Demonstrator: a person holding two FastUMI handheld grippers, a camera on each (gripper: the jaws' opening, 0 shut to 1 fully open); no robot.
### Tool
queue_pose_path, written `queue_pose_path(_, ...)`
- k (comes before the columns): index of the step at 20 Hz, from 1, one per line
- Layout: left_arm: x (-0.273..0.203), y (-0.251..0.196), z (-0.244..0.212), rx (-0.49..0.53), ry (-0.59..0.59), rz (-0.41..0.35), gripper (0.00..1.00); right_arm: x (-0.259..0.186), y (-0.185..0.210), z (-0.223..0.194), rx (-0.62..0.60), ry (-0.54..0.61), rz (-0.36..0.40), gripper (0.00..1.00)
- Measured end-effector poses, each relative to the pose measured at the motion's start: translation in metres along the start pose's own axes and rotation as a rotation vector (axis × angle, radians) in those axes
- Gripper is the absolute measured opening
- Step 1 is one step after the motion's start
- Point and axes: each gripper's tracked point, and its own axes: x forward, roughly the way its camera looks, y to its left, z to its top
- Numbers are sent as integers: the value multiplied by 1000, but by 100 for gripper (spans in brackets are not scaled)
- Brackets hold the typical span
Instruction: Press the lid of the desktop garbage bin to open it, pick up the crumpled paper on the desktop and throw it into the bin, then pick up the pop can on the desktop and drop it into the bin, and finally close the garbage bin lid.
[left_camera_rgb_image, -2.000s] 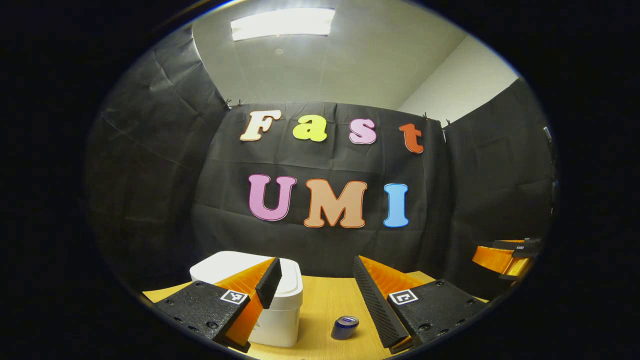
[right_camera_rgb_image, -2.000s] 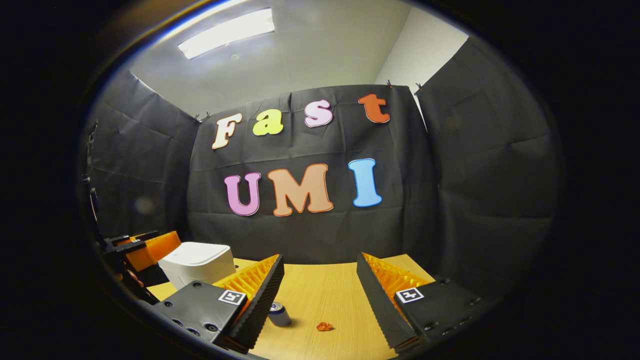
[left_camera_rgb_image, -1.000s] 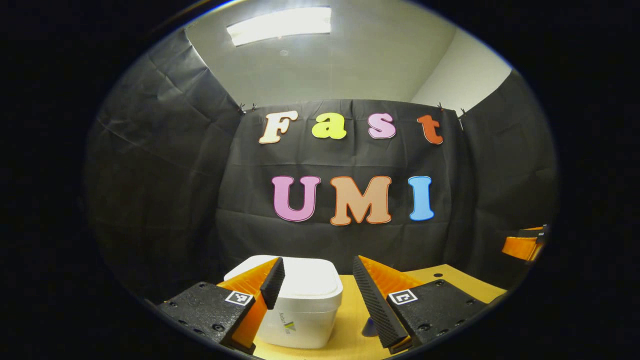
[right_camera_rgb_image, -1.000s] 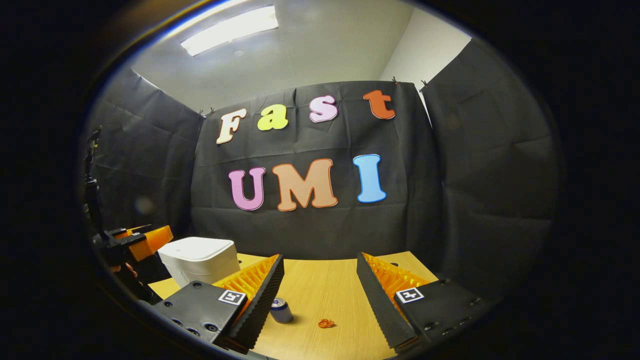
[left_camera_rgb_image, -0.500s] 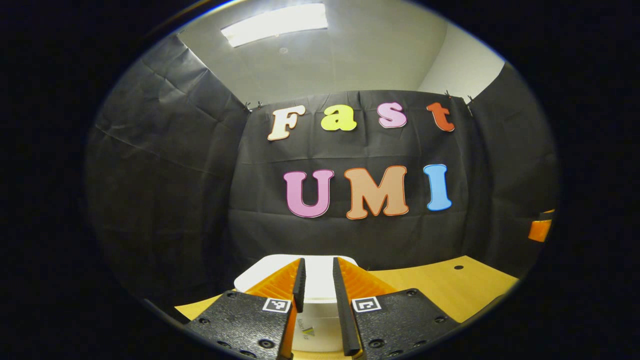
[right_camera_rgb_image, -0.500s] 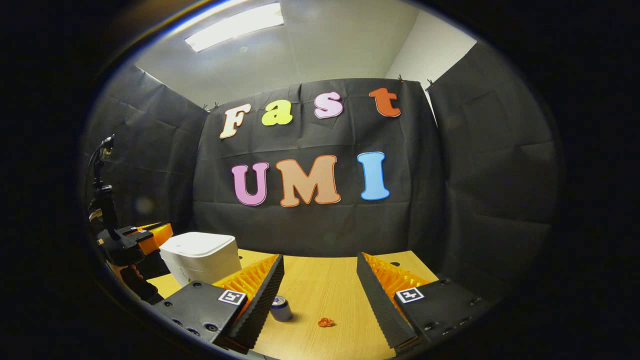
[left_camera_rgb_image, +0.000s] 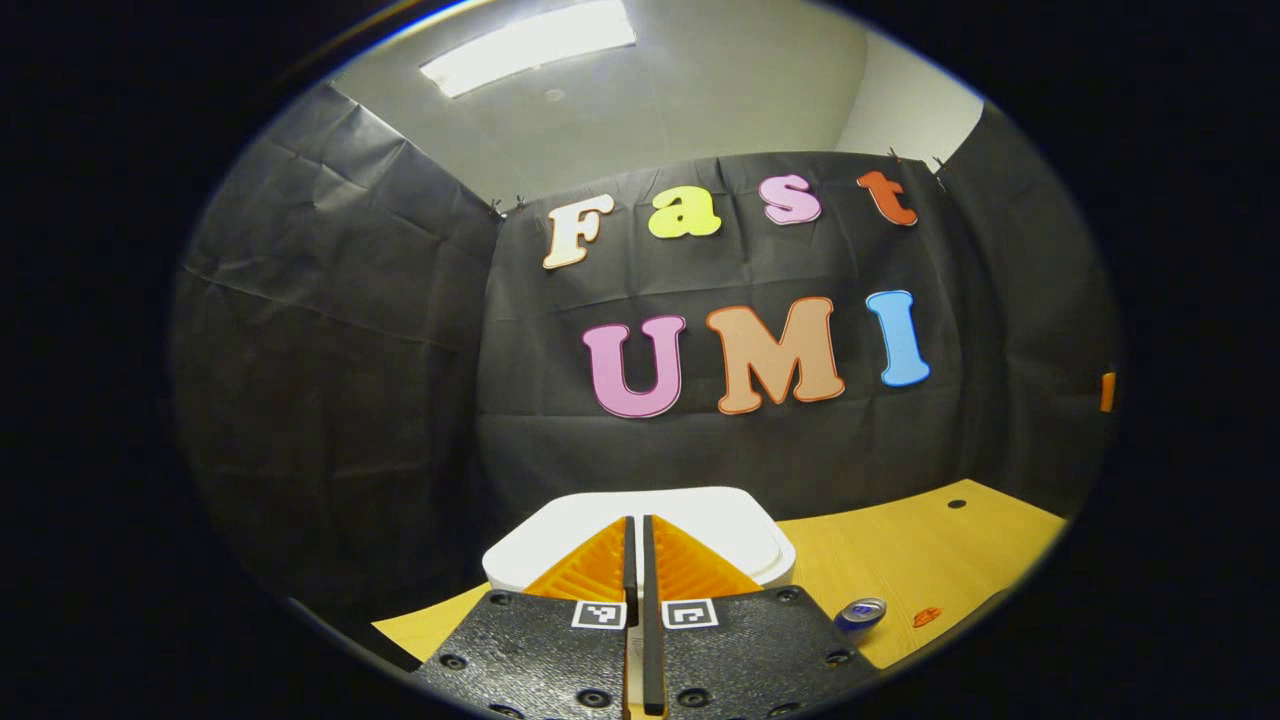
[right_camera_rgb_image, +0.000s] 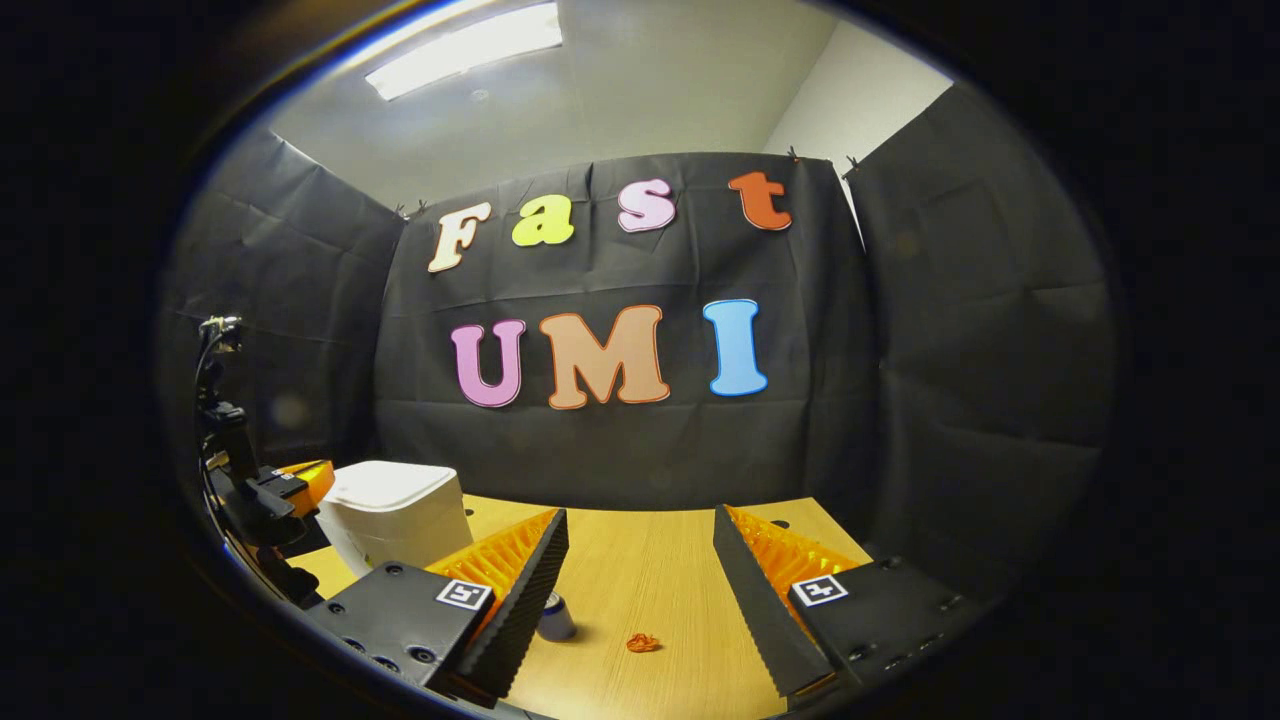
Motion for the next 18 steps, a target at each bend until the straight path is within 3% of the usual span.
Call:
queue_pose_path(4, 0, 3, -26, -52, 67, 7, 0, 5, 5, -7, -3, 23, 11, 93)
queue_pose_path(9, 2, 5, -21, -168, -41, 20, 0, 9, 9, -19, 2, 55, 21, 93)
queue_pose_path(14, -1, 2, -25, -67, -32, 27, 0, 13, 15, -22, -1, 71, 40, 92)
queue_pose_path(18, -1, 2, -21, -84, -23, 27, 0, 14, 19, -22, -2, 67, 53, 93)
